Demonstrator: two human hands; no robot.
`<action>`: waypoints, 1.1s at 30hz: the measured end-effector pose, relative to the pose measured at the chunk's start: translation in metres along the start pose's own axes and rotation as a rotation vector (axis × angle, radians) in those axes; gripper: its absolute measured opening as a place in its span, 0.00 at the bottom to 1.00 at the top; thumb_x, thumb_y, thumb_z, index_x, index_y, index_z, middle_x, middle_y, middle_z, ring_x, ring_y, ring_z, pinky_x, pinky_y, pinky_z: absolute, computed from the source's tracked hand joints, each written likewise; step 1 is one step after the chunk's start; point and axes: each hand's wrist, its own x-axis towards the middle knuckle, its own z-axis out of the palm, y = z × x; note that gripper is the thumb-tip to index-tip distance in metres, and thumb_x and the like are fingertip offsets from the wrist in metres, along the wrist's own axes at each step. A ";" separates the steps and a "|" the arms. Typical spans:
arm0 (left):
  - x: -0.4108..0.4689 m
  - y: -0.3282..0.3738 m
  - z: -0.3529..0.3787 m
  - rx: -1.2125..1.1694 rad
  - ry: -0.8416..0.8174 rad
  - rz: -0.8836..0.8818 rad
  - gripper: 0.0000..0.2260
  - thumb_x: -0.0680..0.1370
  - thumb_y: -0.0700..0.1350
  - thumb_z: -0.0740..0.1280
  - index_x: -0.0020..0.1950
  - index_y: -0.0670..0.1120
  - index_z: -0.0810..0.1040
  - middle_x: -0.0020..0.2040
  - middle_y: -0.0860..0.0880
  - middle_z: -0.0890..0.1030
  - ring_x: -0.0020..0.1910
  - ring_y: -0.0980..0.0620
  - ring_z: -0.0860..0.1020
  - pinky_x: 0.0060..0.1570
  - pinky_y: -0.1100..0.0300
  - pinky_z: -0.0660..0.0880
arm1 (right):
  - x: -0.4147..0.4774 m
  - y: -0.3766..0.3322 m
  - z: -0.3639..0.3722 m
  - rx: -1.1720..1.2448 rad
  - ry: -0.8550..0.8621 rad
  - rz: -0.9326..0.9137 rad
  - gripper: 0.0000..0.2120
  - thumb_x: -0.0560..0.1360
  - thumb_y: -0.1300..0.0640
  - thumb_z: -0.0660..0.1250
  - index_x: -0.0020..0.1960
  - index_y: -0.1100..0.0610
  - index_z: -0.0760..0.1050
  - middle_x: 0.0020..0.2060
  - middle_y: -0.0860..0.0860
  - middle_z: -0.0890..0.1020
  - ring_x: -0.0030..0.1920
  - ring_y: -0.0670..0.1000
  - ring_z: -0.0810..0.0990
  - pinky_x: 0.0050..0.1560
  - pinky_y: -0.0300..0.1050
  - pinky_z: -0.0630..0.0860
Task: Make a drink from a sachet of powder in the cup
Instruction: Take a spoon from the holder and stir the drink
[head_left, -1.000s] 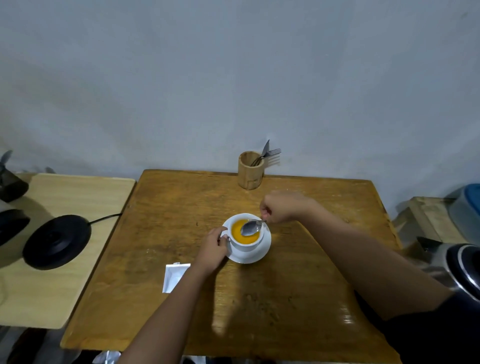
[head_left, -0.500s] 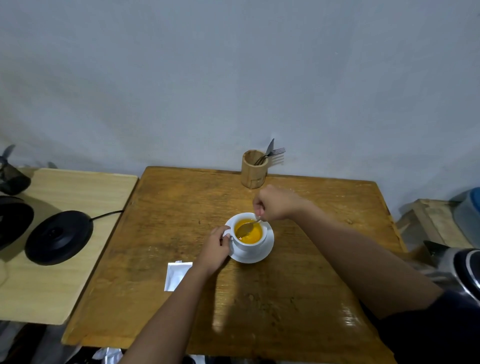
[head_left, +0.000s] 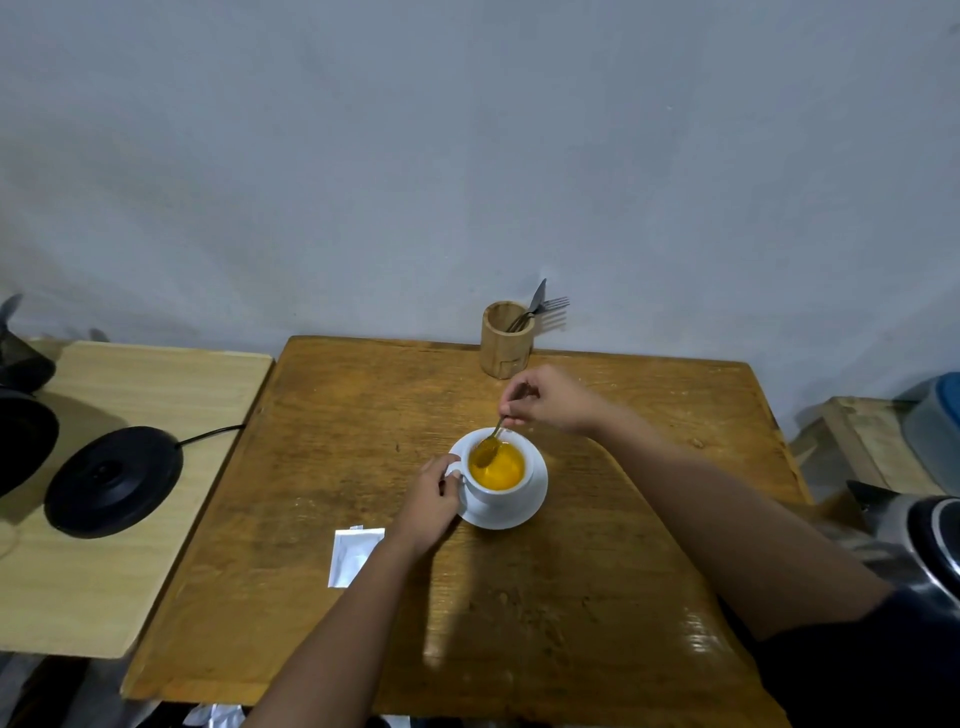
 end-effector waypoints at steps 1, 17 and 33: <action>0.000 0.000 0.000 0.001 0.004 0.001 0.14 0.80 0.44 0.57 0.65 0.46 0.71 0.66 0.46 0.73 0.59 0.54 0.70 0.59 0.59 0.67 | 0.000 -0.001 0.001 -0.077 -0.015 -0.028 0.03 0.75 0.61 0.66 0.46 0.58 0.79 0.41 0.52 0.84 0.43 0.48 0.82 0.45 0.40 0.78; 0.001 0.007 -0.002 -0.099 -0.012 -0.045 0.07 0.79 0.41 0.59 0.52 0.52 0.72 0.52 0.48 0.76 0.53 0.49 0.75 0.50 0.58 0.70 | 0.000 -0.003 0.022 -0.065 0.112 0.104 0.06 0.76 0.66 0.60 0.43 0.62 0.75 0.39 0.61 0.83 0.36 0.51 0.79 0.43 0.47 0.78; 0.000 0.006 -0.002 -0.094 -0.025 -0.036 0.07 0.79 0.41 0.58 0.54 0.49 0.73 0.53 0.45 0.78 0.51 0.48 0.76 0.49 0.58 0.70 | -0.016 0.001 0.041 -0.176 0.220 -0.018 0.08 0.78 0.61 0.59 0.49 0.63 0.76 0.43 0.61 0.82 0.42 0.57 0.81 0.41 0.52 0.77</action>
